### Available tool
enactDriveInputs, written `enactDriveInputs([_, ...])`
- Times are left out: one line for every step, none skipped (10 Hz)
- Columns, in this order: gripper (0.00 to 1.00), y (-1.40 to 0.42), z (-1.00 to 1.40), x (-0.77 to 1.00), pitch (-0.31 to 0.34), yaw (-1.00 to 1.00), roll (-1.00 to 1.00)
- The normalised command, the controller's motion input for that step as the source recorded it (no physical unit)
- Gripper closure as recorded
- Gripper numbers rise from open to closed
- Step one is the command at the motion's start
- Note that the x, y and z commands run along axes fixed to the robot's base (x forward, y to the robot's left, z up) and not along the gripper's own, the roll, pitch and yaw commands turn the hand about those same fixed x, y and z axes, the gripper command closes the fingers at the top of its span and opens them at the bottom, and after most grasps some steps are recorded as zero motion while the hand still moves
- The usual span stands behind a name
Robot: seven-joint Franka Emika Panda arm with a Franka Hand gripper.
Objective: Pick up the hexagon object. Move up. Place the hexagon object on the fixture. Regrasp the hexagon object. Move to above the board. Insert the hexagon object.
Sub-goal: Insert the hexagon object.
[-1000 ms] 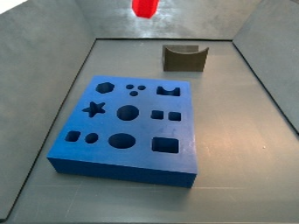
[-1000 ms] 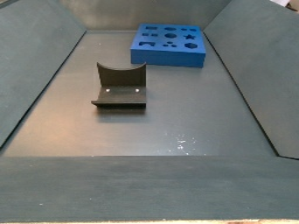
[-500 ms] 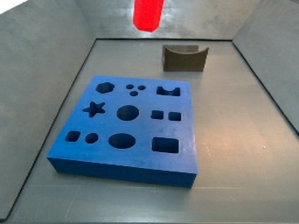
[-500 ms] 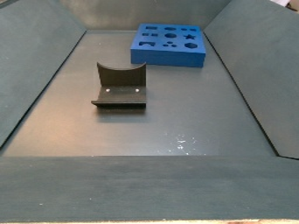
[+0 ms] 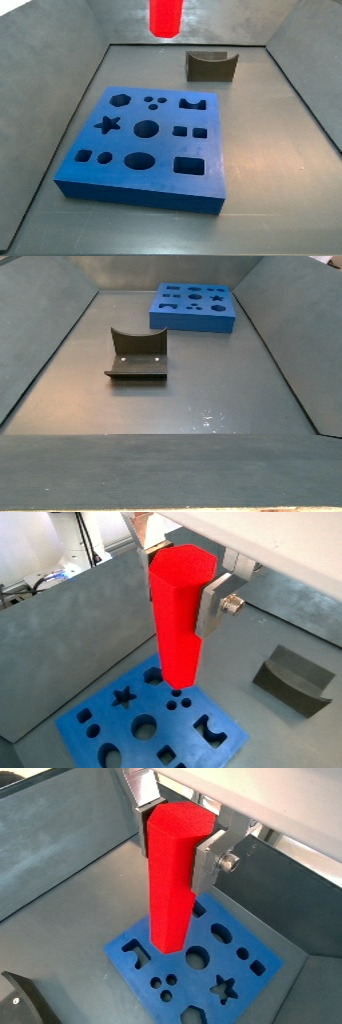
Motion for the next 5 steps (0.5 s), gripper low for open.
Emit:
enactDriveInputs([1.00,-0.30,-0.39,-0.77,0.093,-0.14,-0.10])
enactDriveInputs([1.00,-0.38,-0.52,-0.78,0.093,-0.07,-0.14])
enactDriveInputs([1.00,-0.35,-0.29,-0.49,0.000,0.00,-0.20])
enactDriveInputs([1.00,-0.01,-0.03,0.00,0.000,0.00,0.00])
enactDriveInputs([1.00,0.45,-0.31,-0.17,-0.066,-0.05,-0.44])
